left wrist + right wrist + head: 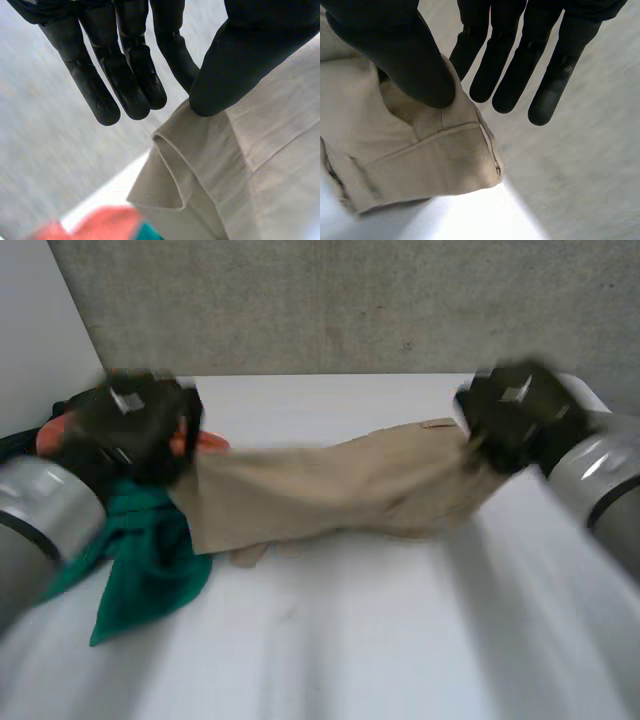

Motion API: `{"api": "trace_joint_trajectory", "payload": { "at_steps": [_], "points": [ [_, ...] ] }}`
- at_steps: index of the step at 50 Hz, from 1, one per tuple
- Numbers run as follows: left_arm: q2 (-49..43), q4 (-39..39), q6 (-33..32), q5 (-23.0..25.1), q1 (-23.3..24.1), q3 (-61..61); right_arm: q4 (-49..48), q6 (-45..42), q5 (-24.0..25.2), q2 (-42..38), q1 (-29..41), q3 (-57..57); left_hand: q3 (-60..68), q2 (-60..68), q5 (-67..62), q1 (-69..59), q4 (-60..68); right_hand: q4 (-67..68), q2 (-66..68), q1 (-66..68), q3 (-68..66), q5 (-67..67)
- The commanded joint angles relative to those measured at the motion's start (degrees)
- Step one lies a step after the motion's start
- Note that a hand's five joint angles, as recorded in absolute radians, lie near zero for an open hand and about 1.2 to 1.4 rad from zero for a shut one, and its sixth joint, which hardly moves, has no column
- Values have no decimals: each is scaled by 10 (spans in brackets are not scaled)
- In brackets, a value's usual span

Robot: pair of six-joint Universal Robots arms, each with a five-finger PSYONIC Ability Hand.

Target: Fold the laundry.

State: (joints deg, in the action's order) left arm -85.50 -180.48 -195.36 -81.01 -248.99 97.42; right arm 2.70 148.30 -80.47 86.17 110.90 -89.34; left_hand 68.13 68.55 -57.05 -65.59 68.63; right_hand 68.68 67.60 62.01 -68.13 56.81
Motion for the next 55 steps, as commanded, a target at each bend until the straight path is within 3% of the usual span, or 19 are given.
{"api": "trace_joint_trajectory", "payload": {
  "at_steps": [1,7,13,22,27,32,33,34,36,39,45,55],
  "points": [
    [103,73,65,7,-18,-172,78,30,44,87,-31,187,119,114,-130,-144,114,113,124,180,-119,132],
    [85,75,113,-12,-44,-302,98,105,64,52,-44,304,119,114,-130,-144,114,113,124,180,-119,132],
    [-18,79,132,-18,-64,-390,110,114,55,-28,-9,361,119,114,-130,-144,114,113,124,180,-119,132],
    [-207,36,134,-4,-46,-435,48,113,-18,-168,27,356,119,114,-130,-144,114,113,124,180,-119,132],
    [-342,-55,137,1,-33,-469,-76,113,-103,-279,34,359,119,114,-130,-144,114,113,124,180,-119,132],
    [-438,-137,137,-6,-35,-521,-169,90,-146,-370,50,385,114,110,-125,-139,109,113,124,180,-119,132],
    [-448,-135,138,-8,-37,-528,-170,84,-150,-382,52,390,7,3,-18,-33,2,113,124,180,-119,132],
    [-453,-114,140,-15,-38,-533,-172,75,-150,-394,53,391,-292,-296,281,266,-297,113,124,180,-119,132],
    [-449,-78,141,-24,-37,-526,-175,74,-147,-403,55,390,-469,-473,458,444,-474,113,124,180,-119,132],
    [-430,-19,141,-39,-38,-500,-182,76,-137,-410,56,382,-495,-499,484,470,-500,113,124,180,-119,132],
    [-382,-9,147,-64,-40,-428,-206,68,-123,-427,55,393,-551,-555,540,525,-556,113,124,180,-119,132],
    [-366,12,142,-4,18,-320,-209,74,-107,-393,49,330,-468,-472,457,443,-473,113,124,180,-119,132]
  ]
}}
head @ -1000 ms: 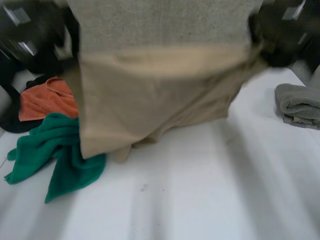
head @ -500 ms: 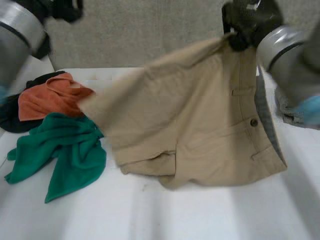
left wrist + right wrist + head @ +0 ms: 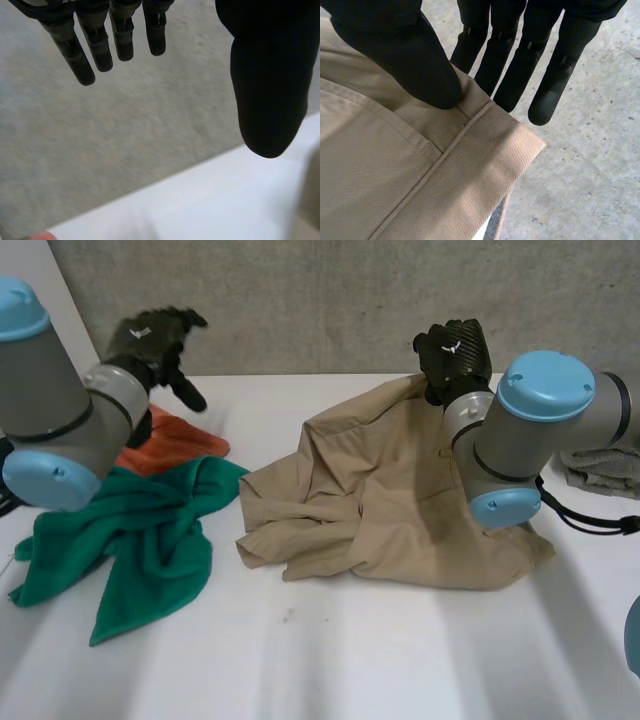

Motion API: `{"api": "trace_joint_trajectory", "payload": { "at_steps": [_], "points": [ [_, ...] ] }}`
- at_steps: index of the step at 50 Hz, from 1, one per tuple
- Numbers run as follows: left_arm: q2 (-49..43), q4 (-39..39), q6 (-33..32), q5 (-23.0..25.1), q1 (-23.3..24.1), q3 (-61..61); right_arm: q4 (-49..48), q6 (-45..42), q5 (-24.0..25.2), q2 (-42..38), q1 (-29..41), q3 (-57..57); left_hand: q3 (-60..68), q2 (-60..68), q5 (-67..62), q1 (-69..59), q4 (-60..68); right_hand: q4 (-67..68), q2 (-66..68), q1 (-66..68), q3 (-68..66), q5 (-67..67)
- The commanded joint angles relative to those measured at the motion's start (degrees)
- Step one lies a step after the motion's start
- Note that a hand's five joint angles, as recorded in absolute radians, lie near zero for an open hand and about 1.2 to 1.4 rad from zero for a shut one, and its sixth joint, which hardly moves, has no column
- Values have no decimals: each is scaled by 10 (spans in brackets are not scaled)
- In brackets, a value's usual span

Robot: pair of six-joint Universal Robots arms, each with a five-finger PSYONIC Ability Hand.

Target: Fold the laundry.

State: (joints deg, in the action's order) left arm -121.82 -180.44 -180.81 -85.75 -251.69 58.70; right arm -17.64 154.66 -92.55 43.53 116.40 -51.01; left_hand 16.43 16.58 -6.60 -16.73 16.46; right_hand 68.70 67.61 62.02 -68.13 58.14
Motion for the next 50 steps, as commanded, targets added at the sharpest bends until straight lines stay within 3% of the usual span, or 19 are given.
{"api": "trace_joint_trajectory", "payload": {
  "at_steps": [1,11,21,25,26,29,33,35,37,39,41,42,45,50],
  "points": [
    [-10,11,-4,46,52,67,-8,15,18,39,-6,-62,49,47,-47,-46,49,113,124,180,-119,119],
    [-145,-22,-2,29,79,-71,-20,58,46,132,-13,-171,52,51,-51,-49,52,113,124,180,-119,119],
    [-262,62,2,33,96,-199,-18,67,61,154,-18,-192,106,105,-104,-103,106,113,124,180,-119,119],
    [-285,62,-2,38,93,-210,-21,67,69,132,-22,-183,275,274,-274,-272,275,113,124,180,-119,119],
    [-291,55,-2,45,89,-214,-25,66,72,118,-24,-175,429,428,-427,-426,429,113,124,180,-119,119],
    [-297,39,-2,51,80,-228,-39,65,74,90,-23,-155,635,634,-633,-632,635,113,124,180,-119,119],
    [-299,-11,-2,17,60,-255,-103,58,45,25,-26,-96,636,634,-634,-633,635,113,124,180,-119,119],
    [-291,-43,1,-12,49,-265,-153,46,-3,-18,-26,-52,636,634,-634,-633,635,113,124,180,-119,119],
    [-281,-63,2,-25,44,-265,-178,27,-29,-48,-25,-10,584,583,-582,-581,584,113,124,180,-119,119],
    [-259,-85,2,-23,42,-257,-172,-12,-47,-89,-21,49,448,447,-447,-445,448,103,114,170,-109,108],
    [-243,-91,2,-18,41,-245,-158,-31,-44,-110,-18,82,207,205,-205,-204,206,-183,-172,-116,178,-178],
    [-226,-91,1,-11,41,-232,-138,-32,-35,-124,-17,106,-53,-54,55,56,-53,-587,-576,-520,581,-581],
    [-197,-91,-2,-4,42,-206,-99,-25,-10,-127,-13,120,-64,-66,66,67,-65,-587,-576,-520,581,-581],
    [-111,-78,-12,2,42,-110,-30,23,64,-58,-28,62,-64,-66,66,67,-65,-587,-576,-520,581,-581]
  ]
}}
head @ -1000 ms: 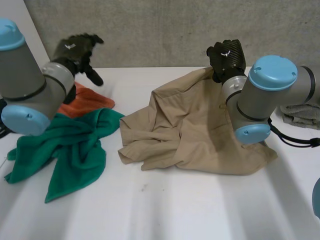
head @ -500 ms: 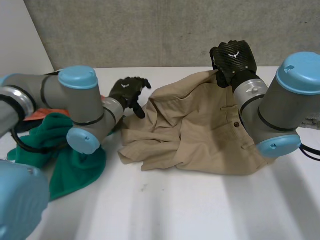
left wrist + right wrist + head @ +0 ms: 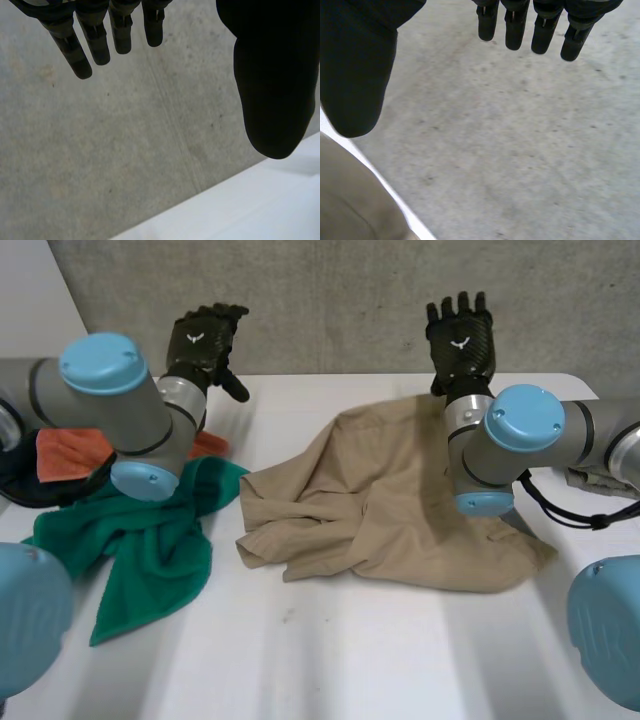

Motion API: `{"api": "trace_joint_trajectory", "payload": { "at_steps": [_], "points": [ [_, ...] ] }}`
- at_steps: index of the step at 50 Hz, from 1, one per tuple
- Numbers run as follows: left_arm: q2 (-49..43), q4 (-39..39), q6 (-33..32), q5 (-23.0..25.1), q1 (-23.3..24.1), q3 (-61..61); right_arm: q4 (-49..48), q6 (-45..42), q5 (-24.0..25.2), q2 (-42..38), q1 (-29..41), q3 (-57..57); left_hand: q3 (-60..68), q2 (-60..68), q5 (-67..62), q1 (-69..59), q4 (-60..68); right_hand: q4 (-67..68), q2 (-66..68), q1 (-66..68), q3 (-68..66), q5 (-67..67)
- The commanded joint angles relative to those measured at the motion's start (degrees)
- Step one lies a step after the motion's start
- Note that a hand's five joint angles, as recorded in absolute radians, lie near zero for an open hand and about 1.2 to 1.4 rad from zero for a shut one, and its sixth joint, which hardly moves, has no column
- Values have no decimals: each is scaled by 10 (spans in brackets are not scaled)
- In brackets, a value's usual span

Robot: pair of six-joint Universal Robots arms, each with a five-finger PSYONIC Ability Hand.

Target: Fold the laundry.

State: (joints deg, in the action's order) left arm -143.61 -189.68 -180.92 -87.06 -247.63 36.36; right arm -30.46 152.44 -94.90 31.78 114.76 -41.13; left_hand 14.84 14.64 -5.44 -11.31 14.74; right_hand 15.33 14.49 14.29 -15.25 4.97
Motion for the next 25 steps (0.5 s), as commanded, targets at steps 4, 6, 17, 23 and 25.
{"api": "trace_joint_trajectory", "payload": {
  "at_steps": [4,6,17,23,25],
  "points": [
    [182,40,-26,19,3,203,120,66,104,142,-34,-106,-48,-46,54,13,-47,-53,-45,-43,53,-50],
    [213,55,-34,23,5,242,142,60,110,177,-43,-134,-48,-46,54,13,-47,-53,-45,-43,53,-50],
    [359,177,-45,105,41,477,412,-54,250,369,-128,-301,95,97,-89,-130,96,24,32,34,-25,28],
    [325,145,-44,109,48,509,508,-147,288,387,-171,-408,30,32,-24,-65,31,84,93,95,-85,88],
    [309,130,-44,103,48,504,501,-167,292,385,-180,-436,18,20,-12,-53,19,101,110,112,-102,105]
  ]
}}
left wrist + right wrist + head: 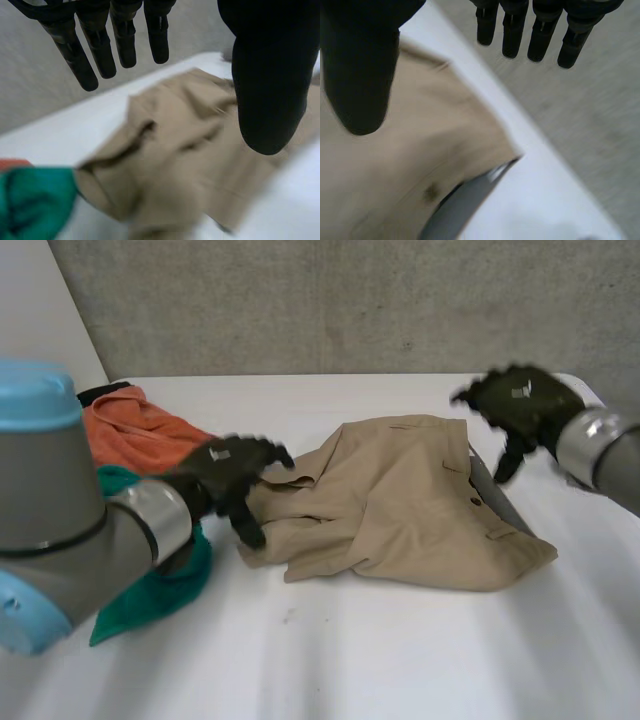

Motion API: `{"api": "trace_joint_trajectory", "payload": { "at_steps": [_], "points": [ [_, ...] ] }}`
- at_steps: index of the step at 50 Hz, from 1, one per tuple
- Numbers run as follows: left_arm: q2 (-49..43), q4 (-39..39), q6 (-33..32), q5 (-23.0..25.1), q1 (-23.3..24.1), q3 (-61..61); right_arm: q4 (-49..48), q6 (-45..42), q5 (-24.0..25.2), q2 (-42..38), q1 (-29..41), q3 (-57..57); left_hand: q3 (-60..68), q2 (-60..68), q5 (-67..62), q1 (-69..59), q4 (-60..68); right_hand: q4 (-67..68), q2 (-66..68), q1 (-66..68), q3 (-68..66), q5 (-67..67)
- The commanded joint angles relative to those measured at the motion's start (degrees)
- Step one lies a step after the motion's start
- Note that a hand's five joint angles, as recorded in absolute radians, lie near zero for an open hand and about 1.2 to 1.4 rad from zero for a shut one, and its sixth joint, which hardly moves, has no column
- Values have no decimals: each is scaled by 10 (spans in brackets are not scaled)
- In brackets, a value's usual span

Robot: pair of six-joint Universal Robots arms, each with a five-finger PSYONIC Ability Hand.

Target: Fold the laundry.

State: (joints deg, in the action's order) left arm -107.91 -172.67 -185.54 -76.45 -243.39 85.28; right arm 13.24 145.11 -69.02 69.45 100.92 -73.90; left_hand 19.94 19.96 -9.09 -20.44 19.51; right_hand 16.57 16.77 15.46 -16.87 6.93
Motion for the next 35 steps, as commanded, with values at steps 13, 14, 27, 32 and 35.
{"api": "trace_joint_trajectory", "payload": {
  "at_steps": [13,14,27,32,35],
  "points": [
    [-202,-91,-3,-15,30,-106,-177,-62,47,-39,-73,-236,-7,-7,-2,12,-2,124,122,135,-121,121],
    [-211,-90,-3,-16,31,-114,-183,-61,48,-41,-73,-237,9,8,-17,-3,13,149,147,160,-146,146],
    [-166,7,-3,-37,40,-156,-190,-5,52,-11,-66,-228,601,600,-609,-596,605,634,632,645,-631,631],
    [-72,23,7,-41,32,-132,-137,-11,55,62,-72,-207,601,600,-609,-596,605,634,632,645,-631,631],
    [-14,20,18,-41,20,-119,-92,-4,65,108,-79,-182,601,600,-609,-596,605,634,632,645,-631,631]
  ]
}}
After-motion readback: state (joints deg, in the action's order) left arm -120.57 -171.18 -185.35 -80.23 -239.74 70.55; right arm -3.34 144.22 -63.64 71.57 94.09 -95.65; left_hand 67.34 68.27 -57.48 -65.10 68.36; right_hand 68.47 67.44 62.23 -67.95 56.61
